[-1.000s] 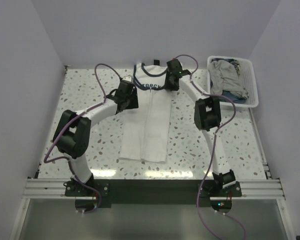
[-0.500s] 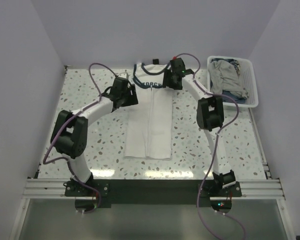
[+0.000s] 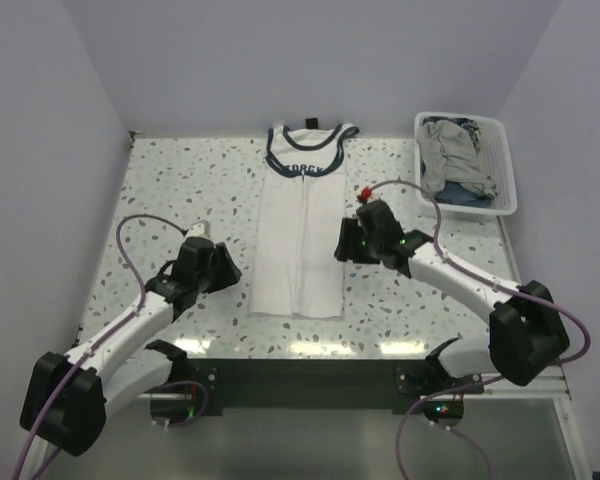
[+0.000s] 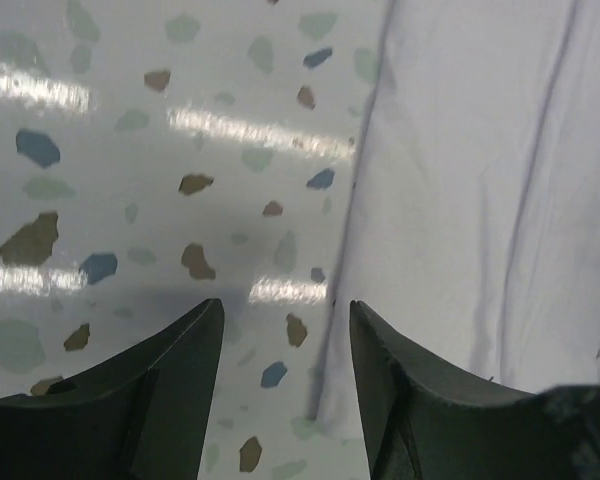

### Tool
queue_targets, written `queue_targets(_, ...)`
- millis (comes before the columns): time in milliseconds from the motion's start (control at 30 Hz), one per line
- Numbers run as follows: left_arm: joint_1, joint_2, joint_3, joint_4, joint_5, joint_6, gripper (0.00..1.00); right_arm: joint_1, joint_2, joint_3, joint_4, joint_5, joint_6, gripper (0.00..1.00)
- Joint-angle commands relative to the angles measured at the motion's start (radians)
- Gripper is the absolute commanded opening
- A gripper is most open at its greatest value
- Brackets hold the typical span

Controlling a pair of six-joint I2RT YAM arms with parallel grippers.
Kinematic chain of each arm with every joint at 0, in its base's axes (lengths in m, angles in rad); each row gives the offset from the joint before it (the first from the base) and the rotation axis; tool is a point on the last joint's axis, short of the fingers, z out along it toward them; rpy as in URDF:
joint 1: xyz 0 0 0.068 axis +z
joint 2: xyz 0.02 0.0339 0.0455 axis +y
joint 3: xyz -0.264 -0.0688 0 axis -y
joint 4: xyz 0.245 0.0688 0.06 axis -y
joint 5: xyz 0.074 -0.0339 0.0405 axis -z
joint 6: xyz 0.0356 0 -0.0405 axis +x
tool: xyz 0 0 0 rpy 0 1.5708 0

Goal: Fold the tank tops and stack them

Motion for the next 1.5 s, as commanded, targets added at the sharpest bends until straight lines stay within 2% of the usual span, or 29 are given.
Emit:
queue_targets(0,-0.010,-0.124,-0.124,-0.027,0.063,-0.075,0.58,0.093,-0.112,-0.266,0.068,0.019,0.172,0.58)
queue_targets(133,-0.018,-0.164,-0.204,0.008,0.138,-0.080,0.58,0.190,-0.214,-0.435,0.100,0.054,0.274,0.56)
queue_targets(200,-0.031,-0.161,-0.222,0.021,0.149,-0.092,0.58,0.194,-0.242,-0.496,0.120,0.054,0.311,0.56)
queue_targets(467,-0.183,-0.121,-0.250,0.075,0.111,-0.160,0.57,0.273,-0.260,-0.564,0.183,0.036,0.421,0.55)
queue_targets(633,-0.194,-0.098,-0.262,0.084,0.105,-0.172,0.56,0.315,-0.282,-0.615,0.214,0.051,0.490,0.54)
queue_targets(900,-0.196,-0.083,-0.250,0.065,0.106,-0.167,0.45,0.348,-0.283,-0.652,0.220,0.054,0.544,0.50)
queue_targets(1033,-0.202,-0.072,-0.253,0.067,0.106,-0.158,0.42,0.355,-0.252,-0.655,0.232,0.053,0.550,0.45)
queue_targets(1100,-0.205,-0.071,-0.271,0.087,0.112,-0.160,0.41,0.357,-0.245,-0.659,0.243,0.054,0.556,0.39)
queue_targets(1167,-0.206,-0.066,-0.285,0.098,0.120,-0.163,0.40,0.355,-0.242,-0.664,0.244,0.059,0.558,0.39)
queue_targets(1333,-0.214,-0.062,-0.297,0.111,0.126,-0.157,0.31,0.357,-0.243,-0.633,0.223,0.079,0.541,0.31)
queue_targets(1367,-0.215,-0.059,-0.297,0.115,0.126,-0.154,0.28,0.359,-0.243,-0.627,0.211,0.086,0.530,0.28)
queue_targets(1433,-0.215,-0.055,-0.294,0.115,0.132,-0.144,0.23,0.357,-0.245,-0.604,0.176,0.100,0.518,0.14)
queue_targets(1467,-0.217,-0.058,-0.291,0.110,0.134,-0.143,0.17,0.359,-0.251,-0.596,0.163,0.108,0.500,0.10)
